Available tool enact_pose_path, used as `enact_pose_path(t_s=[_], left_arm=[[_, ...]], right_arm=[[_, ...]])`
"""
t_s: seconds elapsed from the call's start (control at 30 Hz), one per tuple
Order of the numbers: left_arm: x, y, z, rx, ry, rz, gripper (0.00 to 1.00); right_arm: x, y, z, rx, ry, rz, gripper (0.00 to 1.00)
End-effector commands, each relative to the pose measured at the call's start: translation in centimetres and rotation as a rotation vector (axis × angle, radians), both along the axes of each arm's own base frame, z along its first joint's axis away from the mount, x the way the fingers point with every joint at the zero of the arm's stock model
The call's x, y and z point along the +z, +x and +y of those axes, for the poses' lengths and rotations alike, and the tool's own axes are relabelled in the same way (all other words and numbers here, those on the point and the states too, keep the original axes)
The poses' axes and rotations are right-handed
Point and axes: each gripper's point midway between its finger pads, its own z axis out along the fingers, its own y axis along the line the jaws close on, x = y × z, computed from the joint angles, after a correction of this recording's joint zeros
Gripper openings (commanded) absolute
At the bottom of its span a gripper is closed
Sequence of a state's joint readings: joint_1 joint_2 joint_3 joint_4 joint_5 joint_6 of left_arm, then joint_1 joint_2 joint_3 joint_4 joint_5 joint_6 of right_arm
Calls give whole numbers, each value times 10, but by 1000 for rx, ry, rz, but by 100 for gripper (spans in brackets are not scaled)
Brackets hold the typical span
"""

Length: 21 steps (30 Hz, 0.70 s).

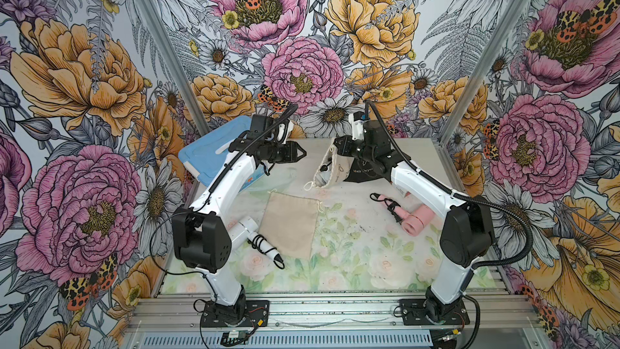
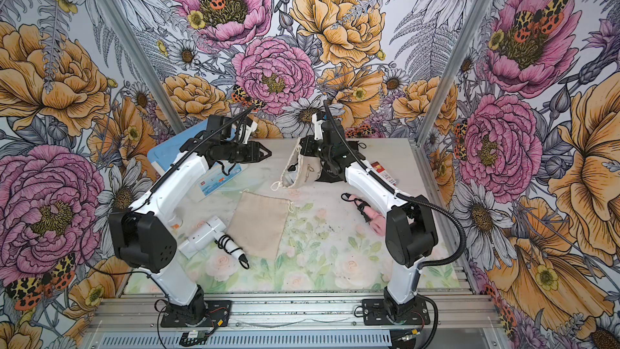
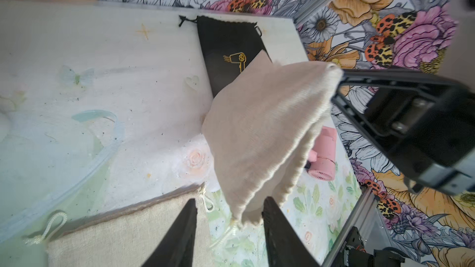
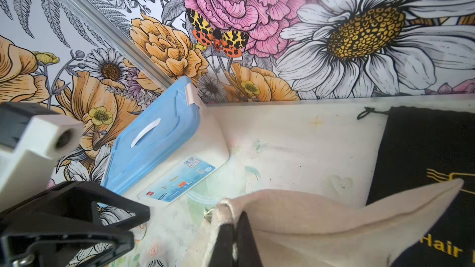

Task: Pack away hair dryers
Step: Place the drawstring bag at the center of the board.

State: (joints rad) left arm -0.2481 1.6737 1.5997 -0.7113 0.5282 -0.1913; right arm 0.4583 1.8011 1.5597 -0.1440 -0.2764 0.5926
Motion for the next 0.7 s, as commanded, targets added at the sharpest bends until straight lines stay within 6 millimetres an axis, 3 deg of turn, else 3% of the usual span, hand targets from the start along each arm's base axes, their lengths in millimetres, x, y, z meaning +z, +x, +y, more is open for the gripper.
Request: enact_pose_path(t_s=[0.0, 0.17, 0.5, 0.67], left_arm=[[7, -8, -12, -33, -46, -67, 44], [-25, -18, -11, -3, 8, -24, 44], [-46, -45, -37, -42, 25, -51, 47], [-68, -40, -41, -13, 47, -34, 47]], right_arm=[[56, 2, -2, -15, 71, -111, 0], [58, 1, -4, -18, 69, -116, 0], [54, 3, -3, -18, 63, -113, 0], [53, 1, -3, -13, 64, -109, 0]])
